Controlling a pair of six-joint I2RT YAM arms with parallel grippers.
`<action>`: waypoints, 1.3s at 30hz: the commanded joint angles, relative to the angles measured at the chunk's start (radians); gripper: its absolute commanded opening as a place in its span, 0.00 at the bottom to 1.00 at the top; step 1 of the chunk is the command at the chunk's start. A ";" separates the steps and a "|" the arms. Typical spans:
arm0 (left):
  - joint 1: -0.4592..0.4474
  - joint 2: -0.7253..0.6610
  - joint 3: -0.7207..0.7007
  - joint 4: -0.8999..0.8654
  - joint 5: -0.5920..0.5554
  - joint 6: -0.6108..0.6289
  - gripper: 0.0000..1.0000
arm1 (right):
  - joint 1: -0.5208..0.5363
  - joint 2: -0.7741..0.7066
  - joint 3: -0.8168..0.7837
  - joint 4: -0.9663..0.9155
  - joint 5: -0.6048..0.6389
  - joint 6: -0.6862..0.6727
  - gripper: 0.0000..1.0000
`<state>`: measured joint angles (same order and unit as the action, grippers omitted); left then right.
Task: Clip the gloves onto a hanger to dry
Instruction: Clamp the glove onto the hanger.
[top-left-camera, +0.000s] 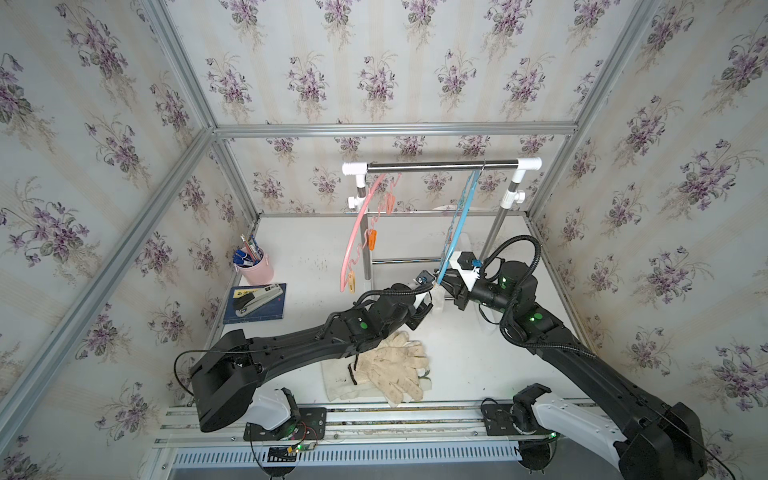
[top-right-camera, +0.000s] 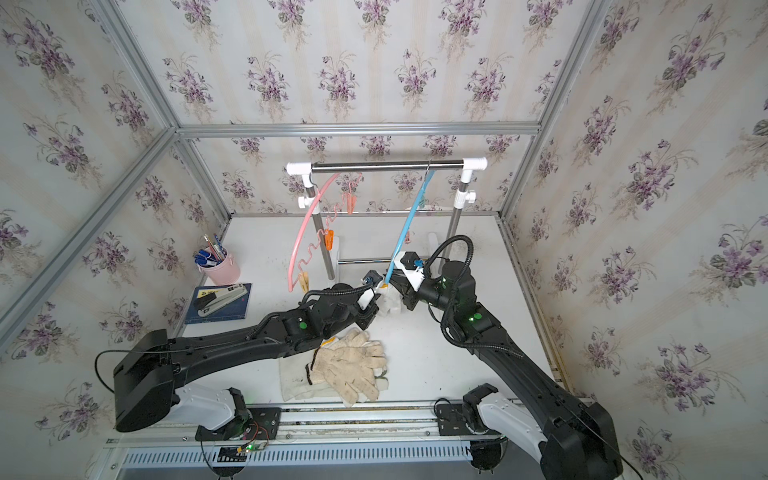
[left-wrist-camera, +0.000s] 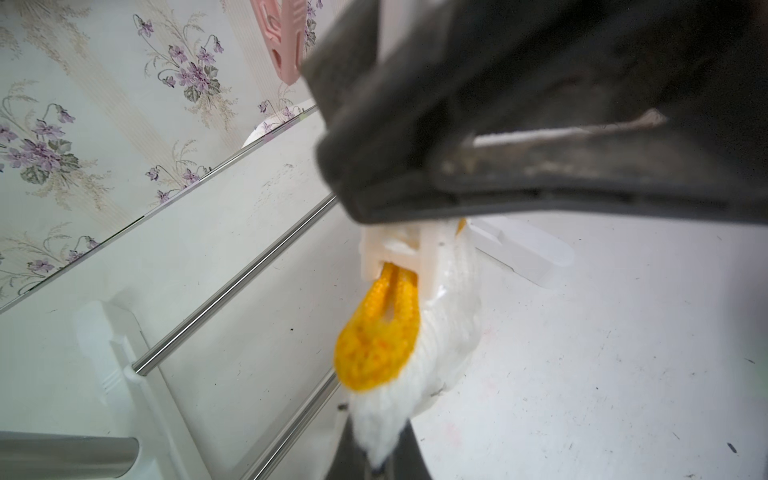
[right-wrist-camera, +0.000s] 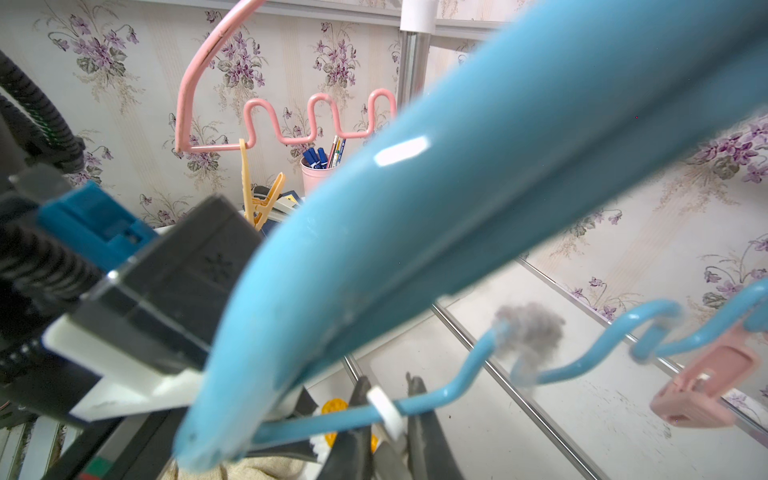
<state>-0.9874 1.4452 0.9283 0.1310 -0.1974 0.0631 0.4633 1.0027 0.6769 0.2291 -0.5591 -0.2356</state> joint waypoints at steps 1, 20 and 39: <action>0.000 0.001 0.014 0.026 -0.023 0.022 0.00 | -0.001 -0.008 -0.004 0.029 -0.009 0.000 0.06; -0.002 -0.007 0.007 0.052 -0.036 -0.012 0.00 | -0.001 -0.034 -0.016 0.019 0.011 -0.016 0.23; -0.016 -0.016 -0.009 0.134 -0.051 -0.054 0.00 | -0.001 -0.041 -0.011 0.026 0.014 -0.012 0.00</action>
<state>-1.0000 1.4319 0.9203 0.1997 -0.2359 0.0269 0.4622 0.9638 0.6617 0.2344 -0.5400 -0.2401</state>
